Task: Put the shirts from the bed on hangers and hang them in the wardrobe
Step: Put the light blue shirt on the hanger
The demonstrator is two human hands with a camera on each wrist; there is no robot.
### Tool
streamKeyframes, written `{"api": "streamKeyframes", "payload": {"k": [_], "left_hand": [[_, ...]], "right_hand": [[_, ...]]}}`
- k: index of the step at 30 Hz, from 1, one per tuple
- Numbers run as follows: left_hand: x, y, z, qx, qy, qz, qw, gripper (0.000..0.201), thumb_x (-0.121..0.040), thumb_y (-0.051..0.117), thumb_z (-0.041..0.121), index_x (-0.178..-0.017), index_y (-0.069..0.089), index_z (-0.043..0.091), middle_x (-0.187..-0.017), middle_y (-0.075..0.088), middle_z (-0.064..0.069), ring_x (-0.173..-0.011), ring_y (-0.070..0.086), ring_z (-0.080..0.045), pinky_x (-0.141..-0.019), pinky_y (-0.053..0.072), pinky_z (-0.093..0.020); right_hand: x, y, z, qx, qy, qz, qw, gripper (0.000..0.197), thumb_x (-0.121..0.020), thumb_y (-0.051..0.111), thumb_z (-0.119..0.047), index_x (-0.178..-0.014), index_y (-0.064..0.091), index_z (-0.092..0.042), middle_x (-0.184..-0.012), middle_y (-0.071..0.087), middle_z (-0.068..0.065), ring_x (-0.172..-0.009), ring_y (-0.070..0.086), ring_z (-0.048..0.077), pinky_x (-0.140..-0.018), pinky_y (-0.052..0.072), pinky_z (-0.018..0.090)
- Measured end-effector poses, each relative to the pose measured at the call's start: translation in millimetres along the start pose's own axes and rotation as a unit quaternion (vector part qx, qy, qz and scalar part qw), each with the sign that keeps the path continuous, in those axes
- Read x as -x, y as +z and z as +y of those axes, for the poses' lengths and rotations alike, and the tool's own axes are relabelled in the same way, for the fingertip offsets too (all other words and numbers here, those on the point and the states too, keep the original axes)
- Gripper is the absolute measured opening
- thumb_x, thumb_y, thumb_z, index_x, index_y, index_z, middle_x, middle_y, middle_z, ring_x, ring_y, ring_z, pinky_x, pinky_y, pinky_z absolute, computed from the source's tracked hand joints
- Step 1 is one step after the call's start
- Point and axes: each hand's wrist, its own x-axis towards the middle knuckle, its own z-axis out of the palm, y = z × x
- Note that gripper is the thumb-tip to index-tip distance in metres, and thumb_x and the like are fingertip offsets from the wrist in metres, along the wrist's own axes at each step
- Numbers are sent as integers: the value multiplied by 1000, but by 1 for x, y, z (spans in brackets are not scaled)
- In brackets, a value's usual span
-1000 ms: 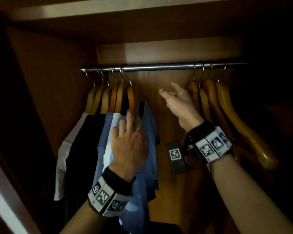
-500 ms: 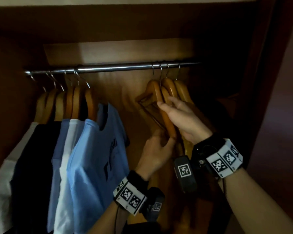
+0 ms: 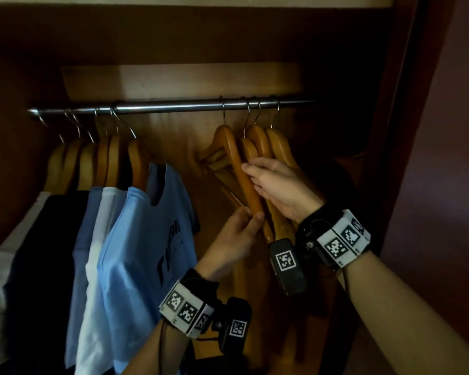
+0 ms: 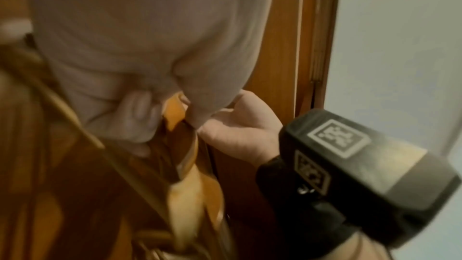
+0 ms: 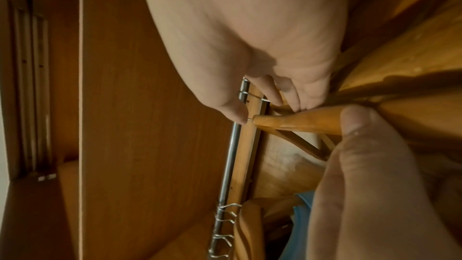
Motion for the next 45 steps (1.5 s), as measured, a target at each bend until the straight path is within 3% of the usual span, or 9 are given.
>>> {"api": "streamKeyframes", "payload": {"k": [4,9,14,18,21,30,34,41,45], "left_hand": [[7,-10,-1,-31,59,11,998,15,-108,52,28,-100,57,17,-83,61,4,-66,56,3,-62,43,-13],[16,-17,-14,-109,102,7,989,15,-100,57,49,-102,58,34,-92,66,-3,-82,63,-29,-72,52,-50],[24,-28,-28,-221,125,-6,967,30,-102,59,18,-96,46,44,-84,57,14,-72,56,-3,-68,44,-28],[31,-35,-28,-270,101,-30,957,33,-100,63,14,-100,47,42,-95,61,11,-86,64,-13,-78,55,-44],[37,-41,-25,-273,80,-53,957,34,-100,66,23,-126,48,35,-113,65,7,-99,67,-13,-86,58,-42],[45,-50,0,-178,151,164,959,38,-104,59,23,-138,44,25,-113,61,8,-88,63,-3,-73,51,-22],[47,-41,9,-102,192,207,954,46,-104,59,21,-143,34,25,-117,60,8,-88,67,-3,-70,51,-16],[60,-33,15,-86,210,219,949,44,-100,57,-2,-133,38,20,-94,63,-4,-73,66,-16,-66,59,-44],[85,-24,24,-178,128,163,962,50,-103,60,14,-143,32,21,-87,65,4,-75,68,-15,-74,59,-47]], "right_hand": [[0,7,-6,-21,-11,-1,1000,47,-104,64,-33,-149,54,-23,-140,62,3,-127,58,18,-99,47,32],[-6,20,-15,-58,-7,-8,998,57,-102,69,-30,-153,49,-19,-139,65,5,-124,65,20,-111,49,45],[-2,32,-23,-107,-29,9,994,19,-104,66,-25,-122,65,-19,-102,74,2,-94,73,16,-88,60,35],[2,42,-13,-114,-24,48,992,15,-105,64,-30,-115,66,-19,-78,59,-3,-70,57,10,-63,50,26],[8,43,-9,-102,-24,89,990,13,-102,67,-35,-99,67,-23,-71,53,-5,-62,50,9,-57,43,25],[51,26,2,-69,-40,193,978,48,-93,76,-51,-62,50,-23,-48,46,-10,-39,42,4,-42,34,21],[75,16,4,-60,-47,178,981,50,-88,79,-56,-64,52,-22,-51,46,-5,-44,44,9,-46,38,25],[118,-4,-5,-83,-100,129,983,42,-86,83,-48,-102,76,-10,-79,72,2,-66,66,15,-64,55,29],[139,-12,-25,-109,-117,122,980,47,-89,77,-58,-104,71,-13,-70,64,6,-51,54,20,-45,43,27]]}}
